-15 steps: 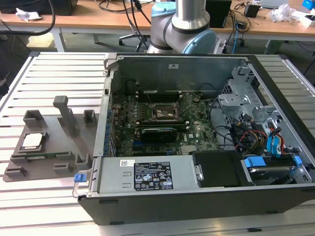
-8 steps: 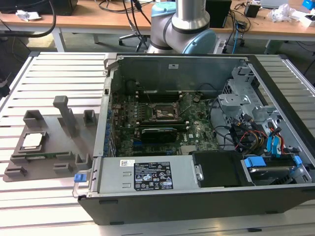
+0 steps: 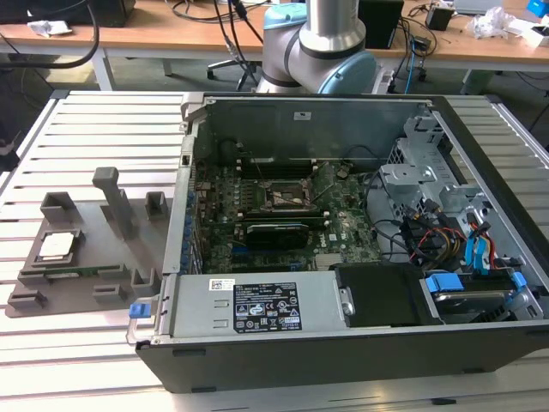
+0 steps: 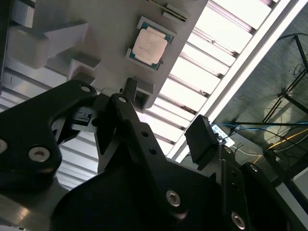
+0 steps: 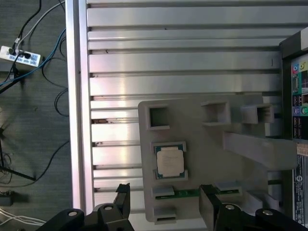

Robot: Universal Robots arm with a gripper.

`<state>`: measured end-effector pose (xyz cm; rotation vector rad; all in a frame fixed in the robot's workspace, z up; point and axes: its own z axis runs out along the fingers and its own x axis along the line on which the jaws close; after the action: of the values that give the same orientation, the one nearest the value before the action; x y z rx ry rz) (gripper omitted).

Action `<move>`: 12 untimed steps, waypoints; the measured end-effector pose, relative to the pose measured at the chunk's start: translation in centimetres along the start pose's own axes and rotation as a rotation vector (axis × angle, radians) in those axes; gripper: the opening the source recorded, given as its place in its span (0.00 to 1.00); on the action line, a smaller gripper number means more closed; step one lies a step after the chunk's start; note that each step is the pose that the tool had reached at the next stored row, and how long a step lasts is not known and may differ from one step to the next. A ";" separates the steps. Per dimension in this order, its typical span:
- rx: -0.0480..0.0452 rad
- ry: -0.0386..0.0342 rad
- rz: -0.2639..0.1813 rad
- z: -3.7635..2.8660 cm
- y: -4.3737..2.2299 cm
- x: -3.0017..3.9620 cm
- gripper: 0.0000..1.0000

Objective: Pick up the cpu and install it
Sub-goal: 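Pick up the cpu and move it towards the insertion slot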

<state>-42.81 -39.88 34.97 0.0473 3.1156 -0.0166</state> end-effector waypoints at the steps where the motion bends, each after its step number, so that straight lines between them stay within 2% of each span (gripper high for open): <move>1: 0.0000 0.0001 0.000 0.04 0.00 0.00 0.68; 12: 0.0000 0.0000 0.000 0.45 0.01 0.00 0.68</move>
<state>-42.79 -39.88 34.52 0.0472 3.1157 -0.0166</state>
